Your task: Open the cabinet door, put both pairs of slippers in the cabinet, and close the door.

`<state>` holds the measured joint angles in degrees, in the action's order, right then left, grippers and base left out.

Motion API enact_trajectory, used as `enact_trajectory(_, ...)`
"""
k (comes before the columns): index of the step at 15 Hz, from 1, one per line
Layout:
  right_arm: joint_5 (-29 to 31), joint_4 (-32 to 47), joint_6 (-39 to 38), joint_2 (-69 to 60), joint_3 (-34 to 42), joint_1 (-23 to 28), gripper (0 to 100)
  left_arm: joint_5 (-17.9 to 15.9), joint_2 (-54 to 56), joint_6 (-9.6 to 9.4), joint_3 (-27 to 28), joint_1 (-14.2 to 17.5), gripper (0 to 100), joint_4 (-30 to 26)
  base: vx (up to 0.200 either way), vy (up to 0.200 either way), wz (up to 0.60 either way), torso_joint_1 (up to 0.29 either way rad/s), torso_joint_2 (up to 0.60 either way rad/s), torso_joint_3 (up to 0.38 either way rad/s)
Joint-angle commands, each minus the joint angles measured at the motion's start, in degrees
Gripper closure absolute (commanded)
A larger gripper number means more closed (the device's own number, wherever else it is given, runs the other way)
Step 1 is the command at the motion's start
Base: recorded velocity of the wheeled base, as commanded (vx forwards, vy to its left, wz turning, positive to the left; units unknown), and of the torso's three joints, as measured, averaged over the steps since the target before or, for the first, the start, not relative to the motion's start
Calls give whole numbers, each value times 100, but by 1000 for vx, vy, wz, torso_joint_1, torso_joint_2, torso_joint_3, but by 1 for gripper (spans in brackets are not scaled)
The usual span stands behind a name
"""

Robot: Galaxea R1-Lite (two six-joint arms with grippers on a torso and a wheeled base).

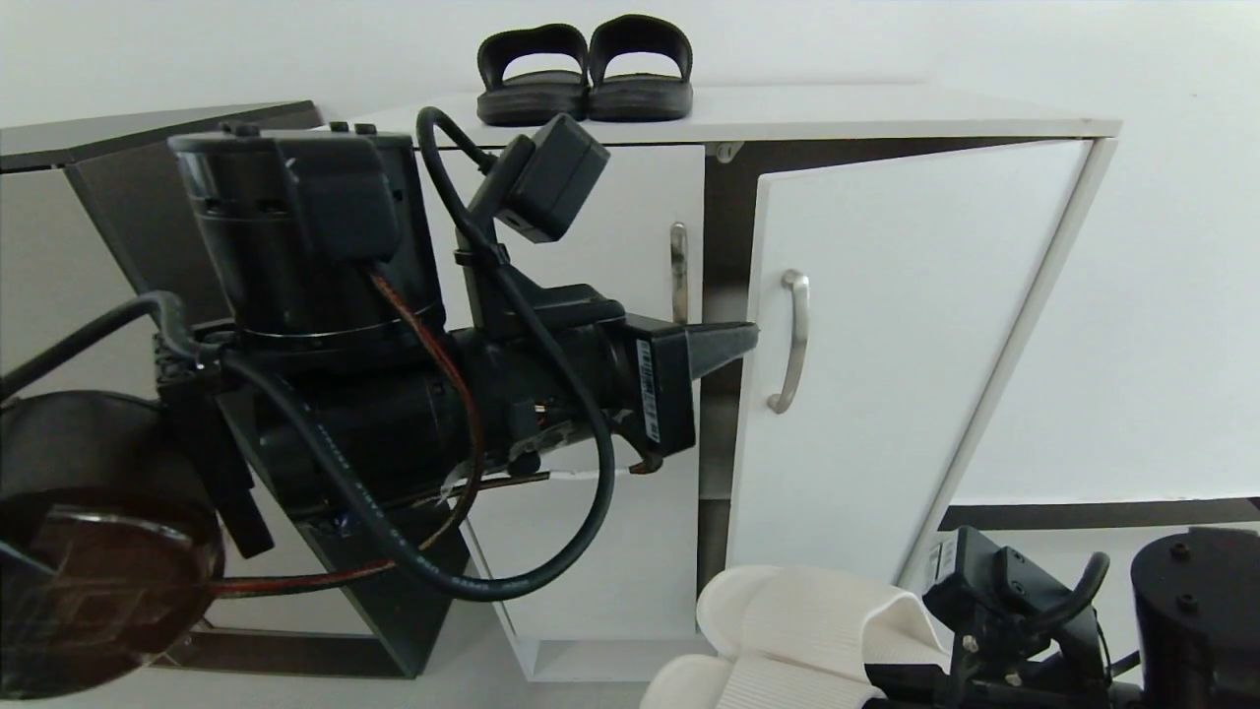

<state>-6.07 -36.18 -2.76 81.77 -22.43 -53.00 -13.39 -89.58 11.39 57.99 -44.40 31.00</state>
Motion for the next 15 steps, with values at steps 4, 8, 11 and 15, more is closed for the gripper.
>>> enact_trajectory(4,326,15,3,172,-25,-166,100,-15,-438,66,257,555,100,249,0,0,0,0,0,0)
enact_trajectory(8,361,384,12,181,-33,-219,100,-50,-956,232,907,555,100,240,0,0,0,0,0,0)
enact_trajectory(11,361,463,12,190,-33,-281,100,-68,-1211,224,1346,537,100,249,0,0,0,0,0,0)
enact_trajectory(15,361,454,12,295,-25,-298,100,-24,-1378,224,1505,537,100,249,0,0,0,0,0,0)
